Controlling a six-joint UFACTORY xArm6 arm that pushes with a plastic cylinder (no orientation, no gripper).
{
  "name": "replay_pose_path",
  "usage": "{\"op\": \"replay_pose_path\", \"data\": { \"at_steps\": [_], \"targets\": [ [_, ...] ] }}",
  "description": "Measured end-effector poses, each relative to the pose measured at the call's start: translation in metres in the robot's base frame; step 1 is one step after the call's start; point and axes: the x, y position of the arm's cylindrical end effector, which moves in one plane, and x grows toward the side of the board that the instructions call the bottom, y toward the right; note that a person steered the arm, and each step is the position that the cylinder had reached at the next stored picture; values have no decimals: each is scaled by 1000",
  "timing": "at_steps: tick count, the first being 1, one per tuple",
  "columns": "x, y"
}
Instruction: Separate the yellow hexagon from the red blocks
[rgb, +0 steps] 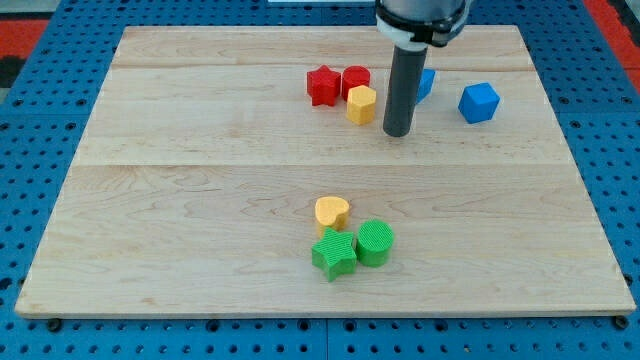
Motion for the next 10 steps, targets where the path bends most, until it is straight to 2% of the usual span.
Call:
{"op": "replay_pose_path", "data": {
  "at_steps": [1,5,10],
  "targets": [
    [-20,0],
    [-29,-28],
    [-34,-172]
  ]
}}
